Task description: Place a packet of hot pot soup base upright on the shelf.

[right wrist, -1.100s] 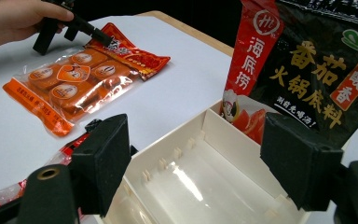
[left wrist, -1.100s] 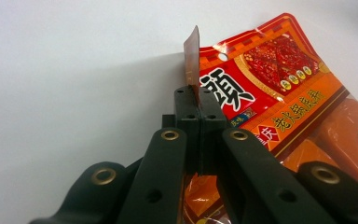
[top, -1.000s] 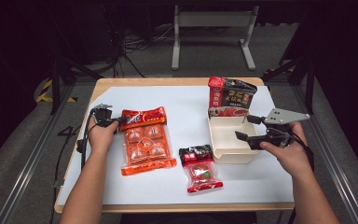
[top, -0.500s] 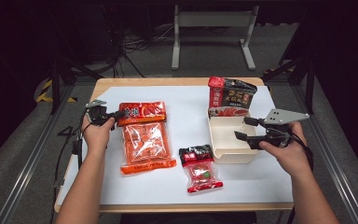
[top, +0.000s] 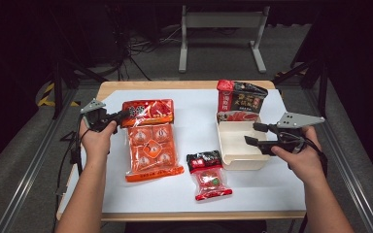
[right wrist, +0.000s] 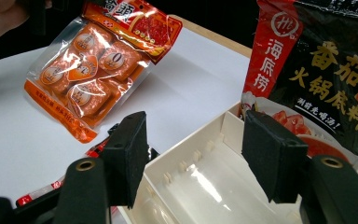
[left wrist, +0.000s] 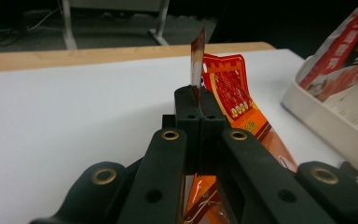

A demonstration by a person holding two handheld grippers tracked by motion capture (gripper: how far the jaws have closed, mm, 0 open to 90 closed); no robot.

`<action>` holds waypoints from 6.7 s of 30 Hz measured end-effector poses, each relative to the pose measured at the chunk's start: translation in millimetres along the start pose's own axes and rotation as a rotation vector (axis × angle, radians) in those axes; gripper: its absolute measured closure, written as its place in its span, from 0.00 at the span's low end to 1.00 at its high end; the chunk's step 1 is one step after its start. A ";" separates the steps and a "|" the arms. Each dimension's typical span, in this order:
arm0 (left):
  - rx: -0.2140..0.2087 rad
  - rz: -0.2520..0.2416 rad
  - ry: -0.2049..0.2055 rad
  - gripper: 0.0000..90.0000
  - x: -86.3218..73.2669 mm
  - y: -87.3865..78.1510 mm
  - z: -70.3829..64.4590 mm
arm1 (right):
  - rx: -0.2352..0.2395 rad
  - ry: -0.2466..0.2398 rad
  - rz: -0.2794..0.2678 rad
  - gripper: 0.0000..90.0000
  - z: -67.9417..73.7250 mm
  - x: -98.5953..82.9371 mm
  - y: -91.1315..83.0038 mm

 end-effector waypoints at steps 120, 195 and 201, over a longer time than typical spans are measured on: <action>-0.477 -0.340 0.350 1.00 69.9 -127.0 -197.7 | 0.531 -0.300 -0.071 0.78 114.0 44.5 96.4; -0.170 -0.149 0.284 0.23 35.4 -77.0 -102.0 | 0.104 -0.037 -0.074 0.79 6.8 83.5 -5.3; -0.143 -0.137 0.284 0.23 31.9 -72.8 -94.3 | 0.053 -0.022 -0.071 0.78 -4.2 78.8 -13.5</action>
Point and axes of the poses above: each handheld gripper's, and its own axes: y roughly forward along the jaws, x roughly out of its top, z roughly to its left, the point moved 10 cm from there along y, roughly forward along the jaws, and after that the axes turned 10 degrees about x, right-handed, at the moved point
